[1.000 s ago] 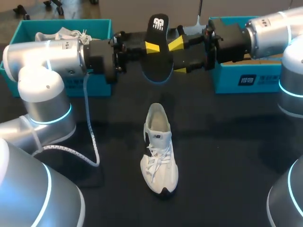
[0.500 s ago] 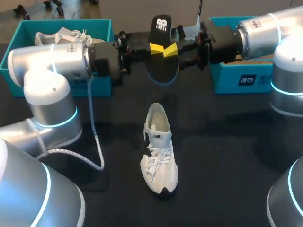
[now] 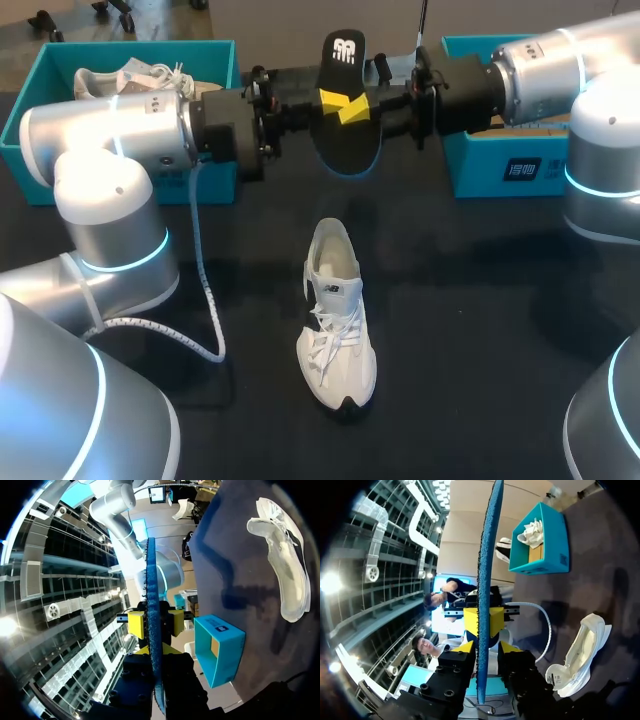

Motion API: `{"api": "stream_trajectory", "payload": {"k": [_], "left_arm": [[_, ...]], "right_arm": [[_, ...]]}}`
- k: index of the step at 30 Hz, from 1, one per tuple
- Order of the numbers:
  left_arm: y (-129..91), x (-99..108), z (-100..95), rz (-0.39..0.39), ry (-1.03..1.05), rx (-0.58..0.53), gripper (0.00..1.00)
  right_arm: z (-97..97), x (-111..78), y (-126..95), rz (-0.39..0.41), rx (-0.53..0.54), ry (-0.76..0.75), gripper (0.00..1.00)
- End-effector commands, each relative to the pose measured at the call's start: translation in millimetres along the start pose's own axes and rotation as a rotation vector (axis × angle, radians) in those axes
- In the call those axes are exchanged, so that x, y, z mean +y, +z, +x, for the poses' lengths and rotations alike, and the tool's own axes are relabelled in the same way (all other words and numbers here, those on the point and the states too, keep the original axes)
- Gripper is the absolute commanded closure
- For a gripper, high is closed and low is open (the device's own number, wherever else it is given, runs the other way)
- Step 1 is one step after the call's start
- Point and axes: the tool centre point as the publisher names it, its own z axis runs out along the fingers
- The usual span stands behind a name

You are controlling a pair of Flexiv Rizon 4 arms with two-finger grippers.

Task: Take the shoe out of the shoebox, open the shoe tongue, remove and reinsert the insole, then place the shoe into the shoebox

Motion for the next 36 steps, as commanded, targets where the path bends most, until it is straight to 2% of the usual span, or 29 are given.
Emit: {"api": "stream_trajectory", "payload": {"k": [1, 9, 12, 21, 22, 23, 24, 25, 31, 36], "left_arm": [[4.7, 0.6, 1.4, -0.008, 0.003, -0.006, 1.00], [3.0, 3.2, 1.2, -0.008, 0.008, -0.004, 1.00], [2.0, 2.8, 2.0, -0.009, 0.006, -0.001, 1.00], [-1.3, 1.5, 4.1, -0.006, -0.005, 0.017, 1.00], [-2.4, 1.5, 4.2, -0.005, -0.005, 0.020, 0.87], [-3.3, 1.6, 4.1, -0.007, -0.005, 0.028, 0.62], [-4.2, 1.8, 3.9, -0.008, -0.005, 0.030, 0.29], [-5.3, 1.9, 3.4, -0.009, -0.005, 0.033, 0.02], [-17.4, 5.4, 1.6, -0.034, -0.014, 0.061, 0.00], [-38.8, 10.2, 3.2, -0.071, -0.028, 0.097, 0.00]], "right_arm": [[-1.9, 1.8, 3.1, 0.003, 0.003, 0.000, 0.74], [-2.5, 1.5, 4.0, 0.003, 0.005, -0.001, 0.83], [-3.1, 1.1, 4.7, 0.002, 0.006, 0.001, 1.00], [0.1, 4.7, 6.5, 0.001, 0.011, -0.026, 1.00], [0.3, 4.9, 6.5, 0.002, 0.009, -0.029, 1.00], [0.4, 5.0, 6.5, 0.001, 0.008, -0.032, 1.00], [0.5, 5.1, 6.2, 0.000, 0.008, -0.034, 1.00], [0.2, 5.2, 5.7, -0.002, 0.007, -0.036, 1.00], [-5.3, 5.8, 2.1, -0.021, 0.000, -0.038, 1.00], [-10.4, 6.3, -4.4, -0.045, -0.013, -0.030, 1.00]]}}
